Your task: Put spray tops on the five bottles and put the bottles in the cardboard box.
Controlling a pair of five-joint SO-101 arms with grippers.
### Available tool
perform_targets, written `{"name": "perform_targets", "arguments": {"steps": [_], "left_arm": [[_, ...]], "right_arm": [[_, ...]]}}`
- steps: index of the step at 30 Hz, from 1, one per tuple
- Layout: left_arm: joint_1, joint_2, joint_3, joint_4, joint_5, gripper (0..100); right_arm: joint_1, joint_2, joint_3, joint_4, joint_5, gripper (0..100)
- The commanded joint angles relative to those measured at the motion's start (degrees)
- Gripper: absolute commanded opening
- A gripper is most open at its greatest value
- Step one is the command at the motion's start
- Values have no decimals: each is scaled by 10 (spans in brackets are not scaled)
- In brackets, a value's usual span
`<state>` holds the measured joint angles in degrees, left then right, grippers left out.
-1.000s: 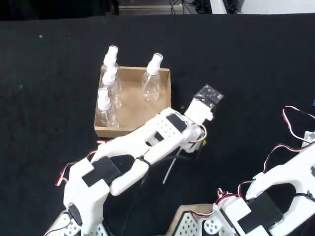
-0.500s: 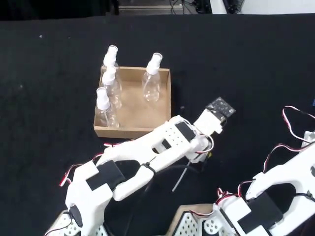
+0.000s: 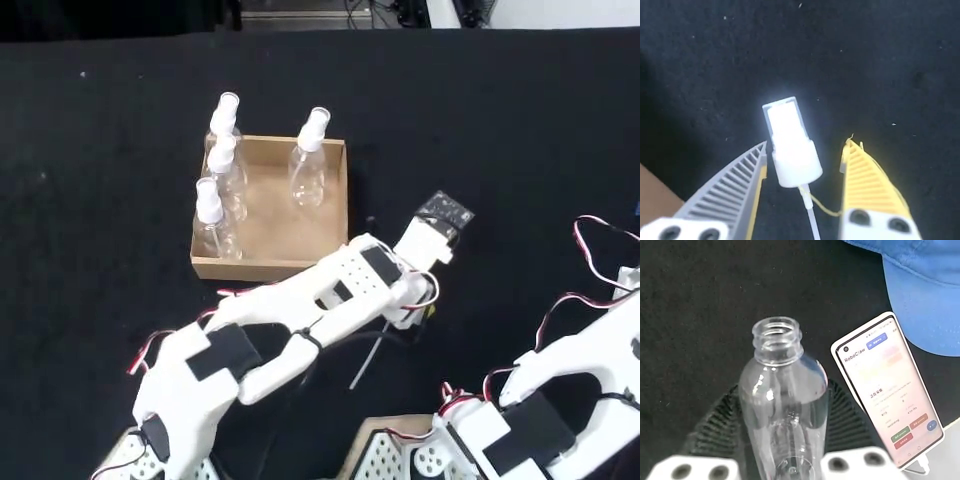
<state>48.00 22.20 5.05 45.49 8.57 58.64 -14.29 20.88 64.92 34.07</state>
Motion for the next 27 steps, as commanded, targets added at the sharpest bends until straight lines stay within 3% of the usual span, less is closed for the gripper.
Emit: {"name": "perform_targets", "arguments": {"steps": [1, 4, 14, 19, 22, 27], "left_arm": [[6, 24, -37, -4, 6, 223], [9, 27, -43, -4, 5, 217], [26, 26, -44, -3, 3, 31], [25, -25, -80, 82, 1, 30], [25, -70, -99, 127, -38, 30], [27, -148, -58, 145, -76, 30]], "right_arm": [[5, -36, -5, -9, 5, 11], [5, -34, -5, -9, 5, 11], [5, -36, -7, -8, 5, 11], [4, -36, -18, -6, 1, 11], [4, -36, -38, 17, -1, 11], [-10, -36, -95, 69, -72, 11]]}}
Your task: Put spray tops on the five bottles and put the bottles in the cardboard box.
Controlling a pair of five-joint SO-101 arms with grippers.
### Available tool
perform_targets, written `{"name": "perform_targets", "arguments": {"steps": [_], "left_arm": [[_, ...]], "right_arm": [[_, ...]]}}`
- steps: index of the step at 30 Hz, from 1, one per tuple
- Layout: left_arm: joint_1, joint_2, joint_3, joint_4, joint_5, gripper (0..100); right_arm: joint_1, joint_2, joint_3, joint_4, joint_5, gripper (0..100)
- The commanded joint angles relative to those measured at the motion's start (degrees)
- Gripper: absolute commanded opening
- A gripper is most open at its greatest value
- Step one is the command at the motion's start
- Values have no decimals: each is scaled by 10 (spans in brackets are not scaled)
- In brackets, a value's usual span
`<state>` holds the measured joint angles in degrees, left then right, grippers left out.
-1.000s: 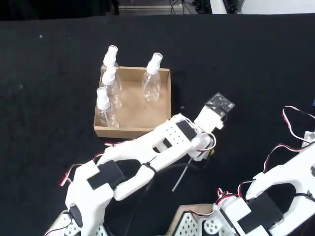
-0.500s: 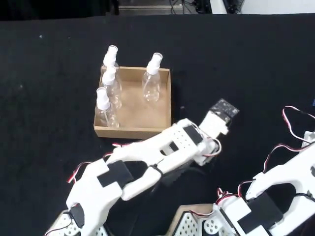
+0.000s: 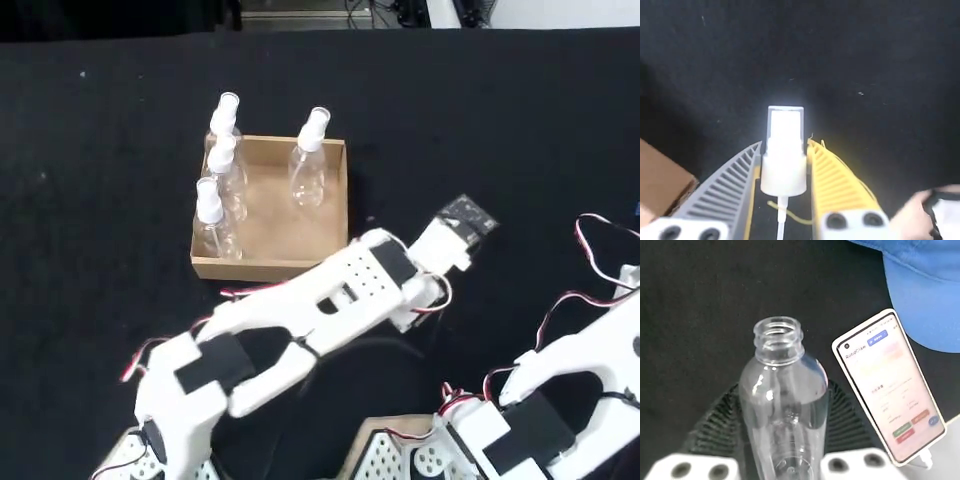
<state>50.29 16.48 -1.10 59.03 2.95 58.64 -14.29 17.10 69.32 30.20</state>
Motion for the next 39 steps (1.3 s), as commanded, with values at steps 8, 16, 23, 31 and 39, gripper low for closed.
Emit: {"name": "perform_targets", "arguments": {"steps": [8, 16, 23, 31, 39], "left_arm": [[-4, -254, 85, 11, -23, 30], [-34, -481, 156, 10, -85, 30], [-126, -651, 145, -20, -86, 33], [-164, -823, 191, -179, -87, 33], [-159, -882, 319, -355, -86, 33]], "right_arm": [[-54, -67, -47, 29, -146, 10], [-158, -288, 71, 6, -210, 10], [-301, -401, 132, -55, -324, 11], [-529, -536, 213, -106, -419, 11], [-623, -729, 453, -316, -418, 11]]}}
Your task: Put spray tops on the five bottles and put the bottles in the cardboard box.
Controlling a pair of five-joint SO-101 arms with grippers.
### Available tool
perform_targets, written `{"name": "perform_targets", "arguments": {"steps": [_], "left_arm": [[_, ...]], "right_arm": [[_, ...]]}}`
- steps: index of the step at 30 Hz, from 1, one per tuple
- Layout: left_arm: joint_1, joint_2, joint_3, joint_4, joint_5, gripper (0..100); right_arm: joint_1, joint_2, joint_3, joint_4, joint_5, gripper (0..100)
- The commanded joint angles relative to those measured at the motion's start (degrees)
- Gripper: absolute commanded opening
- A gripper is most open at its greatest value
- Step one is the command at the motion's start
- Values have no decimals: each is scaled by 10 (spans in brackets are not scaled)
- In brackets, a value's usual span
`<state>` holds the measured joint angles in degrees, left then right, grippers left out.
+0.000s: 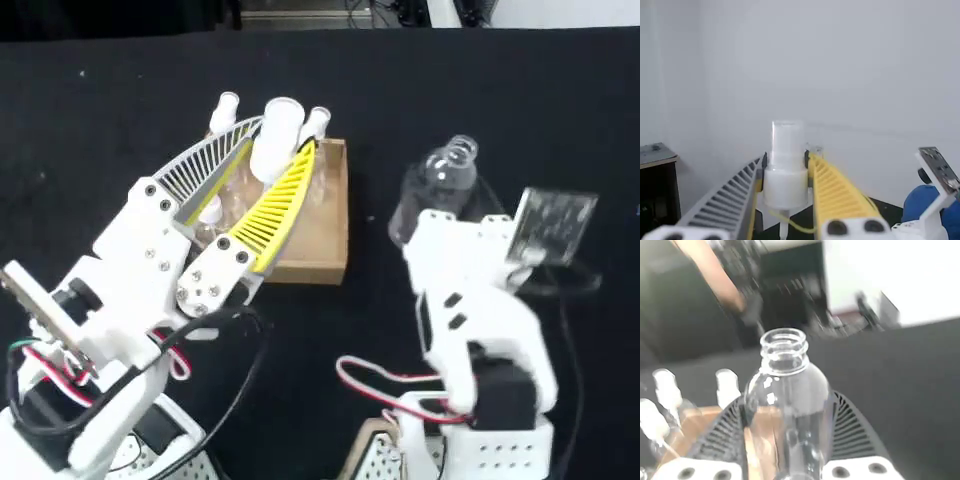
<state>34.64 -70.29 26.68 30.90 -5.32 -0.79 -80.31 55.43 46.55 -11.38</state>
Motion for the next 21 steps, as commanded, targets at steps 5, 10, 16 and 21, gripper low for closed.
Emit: {"name": "perform_targets", "arguments": {"steps": [5, 10, 16, 21], "left_arm": [[-2, -19, 109, -193, -4, 30], [-2, -15, 171, -284, -4, 33], [-1, -14, 199, -329, -4, 34], [-1, -13, 201, -326, 0, 34]], "right_arm": [[-107, -157, 152, -127, 21, 11], [-169, -163, 175, -129, 55, 11], [-180, -164, 208, -132, 55, 11], [-180, -169, 247, -132, 55, 11]]}}
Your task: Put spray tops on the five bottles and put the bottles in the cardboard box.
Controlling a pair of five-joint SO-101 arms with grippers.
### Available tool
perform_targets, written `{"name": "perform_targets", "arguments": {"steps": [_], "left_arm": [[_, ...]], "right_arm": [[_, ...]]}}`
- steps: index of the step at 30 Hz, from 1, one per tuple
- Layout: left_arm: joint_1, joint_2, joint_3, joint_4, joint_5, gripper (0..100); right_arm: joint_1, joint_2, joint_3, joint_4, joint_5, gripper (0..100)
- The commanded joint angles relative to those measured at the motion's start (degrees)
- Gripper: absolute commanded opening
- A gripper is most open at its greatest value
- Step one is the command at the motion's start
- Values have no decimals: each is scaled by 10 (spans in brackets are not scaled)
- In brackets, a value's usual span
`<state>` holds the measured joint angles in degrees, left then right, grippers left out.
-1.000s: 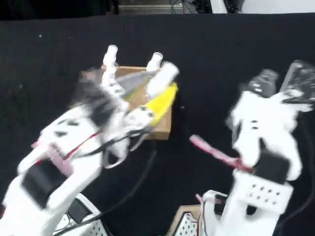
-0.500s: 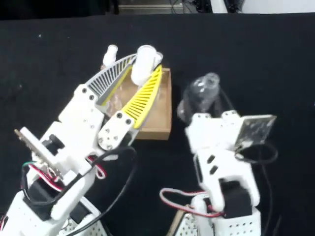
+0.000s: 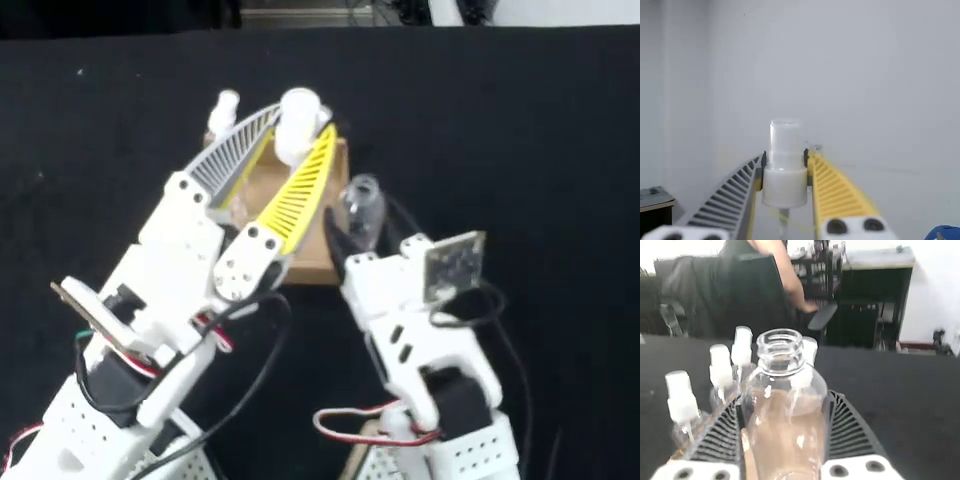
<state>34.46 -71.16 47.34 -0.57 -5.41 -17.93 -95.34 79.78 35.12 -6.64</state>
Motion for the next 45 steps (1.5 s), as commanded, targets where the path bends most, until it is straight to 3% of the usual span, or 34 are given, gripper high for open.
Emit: {"name": "perform_targets", "arguments": {"steps": [1, 19, 21, 27, 40, 45], "left_arm": [[0, -4, -5, -11, 1, 31], [36, 62, -1, -32, 2, 30], [36, 62, 3, -59, 8, 30], [32, 62, 60, -226, 120, 30], [12, 146, 32, -240, 127, 30], [10, 150, 50, -315, 127, 30]], "right_arm": [[-10, -19, 8, -18, 8, 11], [-11, -19, 13, -18, 9, 11], [-11, -19, 14, -18, 9, 11], [-11, -19, 14, -18, 9, 11], [-10, -19, 14, -18, 9, 11], [-10, -19, 14, -18, 9, 11]]}}
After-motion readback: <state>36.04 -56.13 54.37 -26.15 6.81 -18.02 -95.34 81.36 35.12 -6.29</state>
